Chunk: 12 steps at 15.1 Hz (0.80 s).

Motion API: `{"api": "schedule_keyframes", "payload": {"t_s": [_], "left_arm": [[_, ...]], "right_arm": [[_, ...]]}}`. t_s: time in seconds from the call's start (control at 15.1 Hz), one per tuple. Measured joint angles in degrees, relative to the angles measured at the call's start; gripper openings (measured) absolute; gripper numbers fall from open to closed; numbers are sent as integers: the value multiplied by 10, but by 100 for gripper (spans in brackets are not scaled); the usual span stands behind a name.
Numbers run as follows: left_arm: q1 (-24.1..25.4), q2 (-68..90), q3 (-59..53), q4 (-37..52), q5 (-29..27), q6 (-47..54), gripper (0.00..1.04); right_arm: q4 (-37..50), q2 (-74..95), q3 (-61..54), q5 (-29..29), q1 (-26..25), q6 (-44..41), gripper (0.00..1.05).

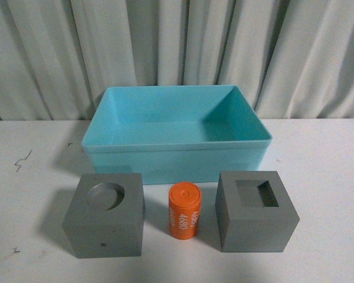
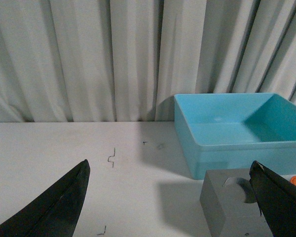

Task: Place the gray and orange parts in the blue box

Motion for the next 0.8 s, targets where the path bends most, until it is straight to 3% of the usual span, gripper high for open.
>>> {"api": "schedule_keyframes", "payload": {"t_s": [0.8], "left_arm": [[0, 0, 0, 0, 0, 0, 98]], "right_arm": [[0, 0, 0, 0, 0, 0, 98]]}}
